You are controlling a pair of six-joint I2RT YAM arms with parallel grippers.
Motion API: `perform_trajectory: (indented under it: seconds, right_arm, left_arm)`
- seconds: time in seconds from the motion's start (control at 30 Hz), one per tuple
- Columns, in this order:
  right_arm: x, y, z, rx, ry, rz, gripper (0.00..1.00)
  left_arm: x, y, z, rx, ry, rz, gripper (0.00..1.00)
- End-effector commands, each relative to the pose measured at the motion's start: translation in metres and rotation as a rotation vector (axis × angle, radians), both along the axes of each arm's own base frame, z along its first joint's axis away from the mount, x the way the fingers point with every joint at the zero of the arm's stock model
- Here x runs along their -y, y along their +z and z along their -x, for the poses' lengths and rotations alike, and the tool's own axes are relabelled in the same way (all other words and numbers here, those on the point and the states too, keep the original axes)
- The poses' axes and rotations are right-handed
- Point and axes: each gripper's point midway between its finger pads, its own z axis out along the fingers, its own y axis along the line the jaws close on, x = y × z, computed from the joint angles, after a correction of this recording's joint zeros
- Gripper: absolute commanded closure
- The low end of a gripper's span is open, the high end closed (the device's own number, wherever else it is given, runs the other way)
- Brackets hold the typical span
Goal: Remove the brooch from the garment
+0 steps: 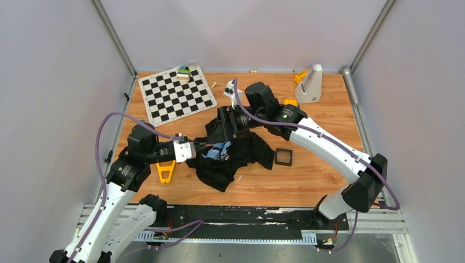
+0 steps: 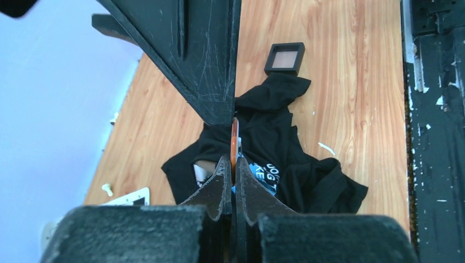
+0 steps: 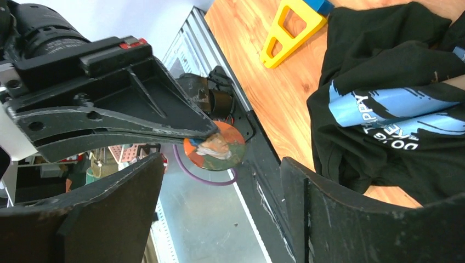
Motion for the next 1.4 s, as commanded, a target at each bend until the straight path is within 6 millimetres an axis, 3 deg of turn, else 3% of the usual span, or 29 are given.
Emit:
perform_trajectory:
  seconds: [0.0, 0.43, 0.63, 0.87, 1.37]
  right_arm:
    - [0.002, 0.003, 0.006, -0.007, 0.050, 0.020, 0.23]
    - [-0.014, -0.003, 0.017, -0.111, 0.176, 0.017, 0.36]
    - [-0.016, -0.008, 0.022, -0.121, 0.205, 0.023, 0.37]
    - [-0.011, -0.003, 0.025, -0.095, 0.205, 0.015, 0.29]
    - [-0.018, -0.015, 0.033, -0.112, 0.257, 0.037, 0.35]
  left_arm:
    - [0.002, 0.005, 0.010, 0.165, -0.096, -0.025, 1.00]
    - [0.004, -0.002, 0.015, 0.182, -0.137, -0.020, 1.00]
    - [0.007, -0.005, 0.014, 0.160, -0.149, -0.027, 1.00]
    - [0.007, -0.007, 0.013, 0.154, -0.152, -0.031, 1.00]
    - [0.009, -0.007, 0.016, 0.159, -0.173, -0.024, 1.00]
